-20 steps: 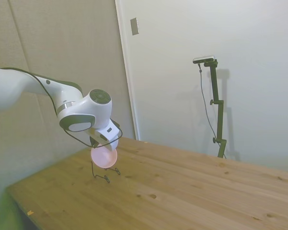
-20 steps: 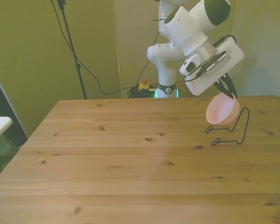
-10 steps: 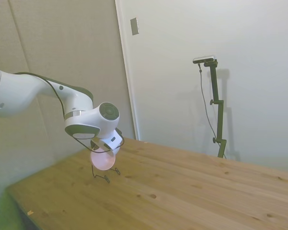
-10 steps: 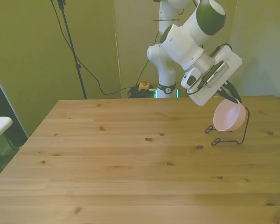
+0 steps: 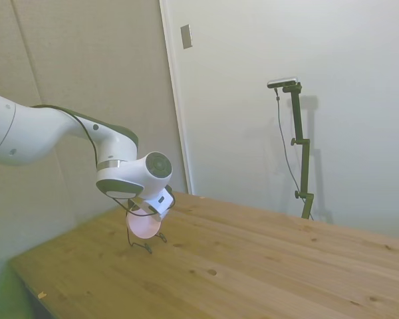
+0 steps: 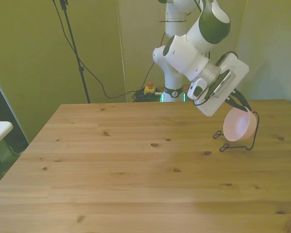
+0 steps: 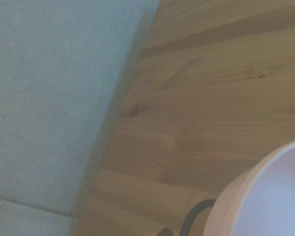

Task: Load the bowl

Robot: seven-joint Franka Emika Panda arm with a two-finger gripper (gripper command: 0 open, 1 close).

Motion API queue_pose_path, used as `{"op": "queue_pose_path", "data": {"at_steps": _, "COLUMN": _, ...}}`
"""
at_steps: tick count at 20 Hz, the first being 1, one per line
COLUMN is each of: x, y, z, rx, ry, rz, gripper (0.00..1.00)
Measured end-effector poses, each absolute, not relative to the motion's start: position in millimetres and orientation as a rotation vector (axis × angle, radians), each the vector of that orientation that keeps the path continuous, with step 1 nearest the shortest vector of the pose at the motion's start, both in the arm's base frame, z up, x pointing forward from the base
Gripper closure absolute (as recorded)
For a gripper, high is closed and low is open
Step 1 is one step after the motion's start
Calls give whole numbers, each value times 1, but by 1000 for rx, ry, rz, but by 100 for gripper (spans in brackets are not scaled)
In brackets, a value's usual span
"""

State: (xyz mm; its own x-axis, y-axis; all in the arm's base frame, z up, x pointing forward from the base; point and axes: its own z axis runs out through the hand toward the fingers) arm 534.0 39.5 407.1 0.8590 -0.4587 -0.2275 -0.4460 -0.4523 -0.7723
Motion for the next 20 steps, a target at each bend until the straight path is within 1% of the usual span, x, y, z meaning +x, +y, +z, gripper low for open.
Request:
{"op": "queue_pose_path", "data": {"at_steps": 8, "x": 546, "y": 42, "z": 392, "rx": -2104, "ry": 661, "rz": 4, "gripper": 100}}
{"op": "queue_pose_path", "data": {"at_steps": 19, "x": 547, "y": 48, "z": 390, "rx": -2108, "ry": 651, "rz": 13, "gripper": 100}}
{"op": "queue_pose_path", "data": {"at_steps": 20, "x": 547, "y": 48, "z": 390, "rx": -2108, "ry": 651, "rz": 13, "gripper": 0}}
